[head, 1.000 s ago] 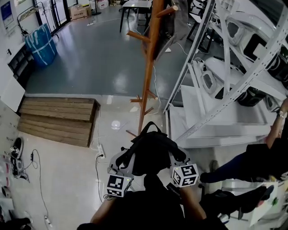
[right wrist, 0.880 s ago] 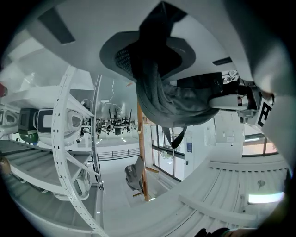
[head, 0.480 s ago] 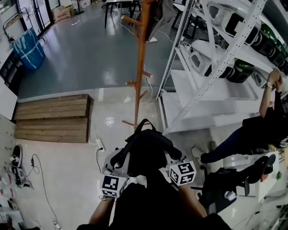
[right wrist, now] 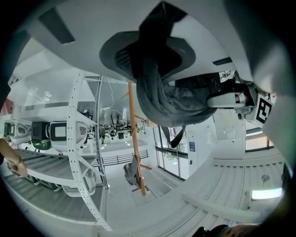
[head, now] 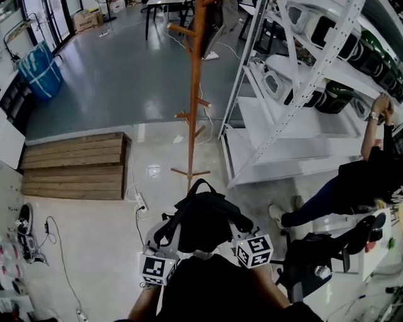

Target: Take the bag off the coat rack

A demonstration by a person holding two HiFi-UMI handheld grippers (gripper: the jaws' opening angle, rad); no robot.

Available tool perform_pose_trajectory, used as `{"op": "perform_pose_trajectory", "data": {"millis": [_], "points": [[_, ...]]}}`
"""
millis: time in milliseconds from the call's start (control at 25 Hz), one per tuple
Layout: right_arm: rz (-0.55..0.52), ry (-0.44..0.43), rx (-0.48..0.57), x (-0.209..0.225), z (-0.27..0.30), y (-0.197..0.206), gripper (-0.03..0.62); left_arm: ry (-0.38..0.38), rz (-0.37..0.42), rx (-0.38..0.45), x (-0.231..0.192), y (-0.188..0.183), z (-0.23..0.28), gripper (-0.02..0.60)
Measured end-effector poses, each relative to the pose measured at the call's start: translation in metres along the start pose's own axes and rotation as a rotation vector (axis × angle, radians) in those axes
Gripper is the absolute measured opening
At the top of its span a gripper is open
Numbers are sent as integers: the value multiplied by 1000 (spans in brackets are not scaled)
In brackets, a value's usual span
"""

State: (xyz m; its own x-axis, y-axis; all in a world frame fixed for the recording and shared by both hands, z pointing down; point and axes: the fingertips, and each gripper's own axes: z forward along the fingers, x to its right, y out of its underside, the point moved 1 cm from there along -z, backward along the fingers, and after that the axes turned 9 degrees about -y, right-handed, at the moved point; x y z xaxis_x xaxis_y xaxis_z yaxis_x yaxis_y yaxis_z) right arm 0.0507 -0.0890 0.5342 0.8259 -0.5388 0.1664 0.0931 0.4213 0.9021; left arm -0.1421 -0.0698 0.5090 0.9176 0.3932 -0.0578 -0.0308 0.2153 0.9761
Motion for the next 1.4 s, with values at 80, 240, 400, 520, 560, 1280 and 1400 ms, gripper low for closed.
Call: {"op": "perform_pose_trajectory", "data": {"millis": [80, 240, 400, 520, 560, 1280, 1400], "points": [[6, -4, 1, 2, -4, 3, 87, 8, 13, 7, 6, -2, 0, 76], [8, -9, 3, 9, -14, 6, 87, -5, 11, 6, 19, 1, -1, 75], [-1, -21, 5, 13, -24, 10, 89, -30, -7, -32, 29, 10, -7, 75], [-6, -28, 6, 15, -30, 13, 89, -19, -7, -35, 40, 8, -11, 75], [-5, -30, 6, 17, -32, 15, 89, -20, -6, -35, 42, 9, -11, 75], [15, -41, -2, 29, -58, 31, 89, -16, -14, -56, 73, 17, -15, 75], [16, -42, -1, 31, -58, 31, 89, -18, -15, -56, 74, 17, -14, 75]]}}
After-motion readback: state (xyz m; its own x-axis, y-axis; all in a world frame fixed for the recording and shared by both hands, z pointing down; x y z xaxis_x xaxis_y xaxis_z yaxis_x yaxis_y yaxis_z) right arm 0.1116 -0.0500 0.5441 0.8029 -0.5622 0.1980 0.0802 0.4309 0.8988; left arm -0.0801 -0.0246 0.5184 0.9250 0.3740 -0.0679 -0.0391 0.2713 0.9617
